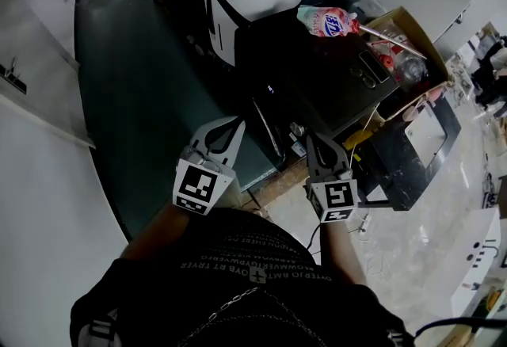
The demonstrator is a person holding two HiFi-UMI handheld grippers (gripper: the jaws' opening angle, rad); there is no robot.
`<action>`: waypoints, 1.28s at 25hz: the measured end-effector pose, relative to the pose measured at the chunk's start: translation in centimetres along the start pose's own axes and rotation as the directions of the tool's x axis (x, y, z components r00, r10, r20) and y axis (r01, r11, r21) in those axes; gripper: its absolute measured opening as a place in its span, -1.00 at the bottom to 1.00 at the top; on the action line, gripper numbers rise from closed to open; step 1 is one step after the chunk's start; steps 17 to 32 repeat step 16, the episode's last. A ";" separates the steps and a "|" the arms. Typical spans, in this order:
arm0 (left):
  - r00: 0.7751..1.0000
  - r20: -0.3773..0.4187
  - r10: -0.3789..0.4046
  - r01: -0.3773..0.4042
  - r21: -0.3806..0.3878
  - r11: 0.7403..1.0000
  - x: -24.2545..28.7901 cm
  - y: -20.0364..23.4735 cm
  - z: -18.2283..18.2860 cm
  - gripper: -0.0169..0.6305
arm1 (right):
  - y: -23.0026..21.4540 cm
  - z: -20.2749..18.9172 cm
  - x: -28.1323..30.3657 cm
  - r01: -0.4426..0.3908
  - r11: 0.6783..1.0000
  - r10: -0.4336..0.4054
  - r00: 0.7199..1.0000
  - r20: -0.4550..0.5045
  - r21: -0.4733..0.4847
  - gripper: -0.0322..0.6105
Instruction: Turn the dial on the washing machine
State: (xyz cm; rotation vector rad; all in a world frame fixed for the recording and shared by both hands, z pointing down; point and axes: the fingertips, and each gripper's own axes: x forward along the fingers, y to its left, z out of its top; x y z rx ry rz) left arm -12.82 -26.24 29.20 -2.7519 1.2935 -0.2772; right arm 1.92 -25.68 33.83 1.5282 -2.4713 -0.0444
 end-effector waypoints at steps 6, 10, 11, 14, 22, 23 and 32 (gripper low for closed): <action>1.000 -0.017 -0.006 0.007 0.029 1.000 -0.6 -0.6 0.1 -0.95 | -0.4 -1.6 -0.1 0.006 1.000 -0.006 1.000 -0.024 0.020 -0.91; 0.999 -0.034 -0.028 0.029 0.035 0.999 -0.4 -0.8 0.2 -0.95 | -1.0 -1.6 -0.3 0.030 0.999 -0.029 0.999 -0.028 0.044 -0.91; 0.999 -0.036 -0.033 0.034 0.029 0.999 -0.2 -0.9 0.2 -0.95 | -1.1 -1.5 -0.3 0.032 0.998 -0.031 0.999 -0.028 0.049 -0.91; 0.999 -0.036 -0.039 0.040 0.020 0.999 0.8 -0.5 -0.1 -0.95 | -1.3 -1.2 0.4 0.028 0.998 -0.027 0.999 -0.026 0.054 -0.91; 0.999 -0.031 -0.041 0.041 0.019 0.999 1.9 -0.1 -0.2 -0.95 | -1.6 -1.0 1.2 0.025 0.998 -0.024 0.999 -0.023 0.051 -0.91; 0.999 -0.031 -0.041 0.041 0.019 0.999 1.9 -0.1 -0.2 -0.95 | -1.6 -1.0 1.2 0.025 0.998 -0.024 0.999 -0.023 0.051 -0.91; 0.999 -0.031 -0.041 0.041 0.019 0.999 1.9 -0.1 -0.2 -0.95 | -1.6 -1.0 1.2 0.025 0.998 -0.024 0.999 -0.023 0.051 -0.91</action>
